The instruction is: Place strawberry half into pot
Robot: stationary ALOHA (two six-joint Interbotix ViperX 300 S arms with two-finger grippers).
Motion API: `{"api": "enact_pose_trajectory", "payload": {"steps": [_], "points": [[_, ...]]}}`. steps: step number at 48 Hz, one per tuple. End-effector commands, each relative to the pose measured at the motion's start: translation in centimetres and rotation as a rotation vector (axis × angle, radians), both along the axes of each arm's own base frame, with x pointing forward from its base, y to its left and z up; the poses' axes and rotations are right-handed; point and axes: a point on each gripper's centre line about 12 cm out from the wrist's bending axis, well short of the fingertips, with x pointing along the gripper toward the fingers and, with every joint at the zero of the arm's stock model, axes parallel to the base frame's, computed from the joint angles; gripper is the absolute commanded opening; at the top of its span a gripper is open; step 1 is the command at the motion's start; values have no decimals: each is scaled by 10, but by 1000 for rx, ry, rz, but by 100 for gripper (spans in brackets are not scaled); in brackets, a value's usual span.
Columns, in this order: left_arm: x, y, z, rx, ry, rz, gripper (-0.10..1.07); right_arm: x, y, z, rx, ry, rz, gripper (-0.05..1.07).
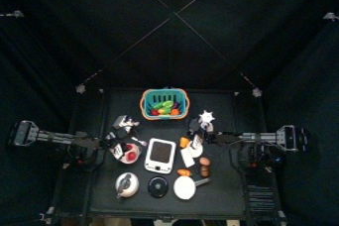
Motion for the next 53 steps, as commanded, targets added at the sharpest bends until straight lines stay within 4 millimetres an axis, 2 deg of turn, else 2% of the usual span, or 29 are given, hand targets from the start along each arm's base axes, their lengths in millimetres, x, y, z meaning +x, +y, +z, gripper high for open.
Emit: {"api": "enact_pose_trajectory", "payload": {"steps": [1,8,19,25,53], "points": [[1,-1,3,-6,-3,4,59,9,0,10,-1,-33,5,42],[0,0,2,-2,6,4,63,14,1,5,2,-16,10,42],[-1,0,1,-3,7,3,83,19,1,3,3,-10,13,42],[-1,0,1,0,6,2,89,20,1,5,1,-14,15,42],[7,1,9,39,-49,-33,90,20,6,3,3,-10,28,42]]}}
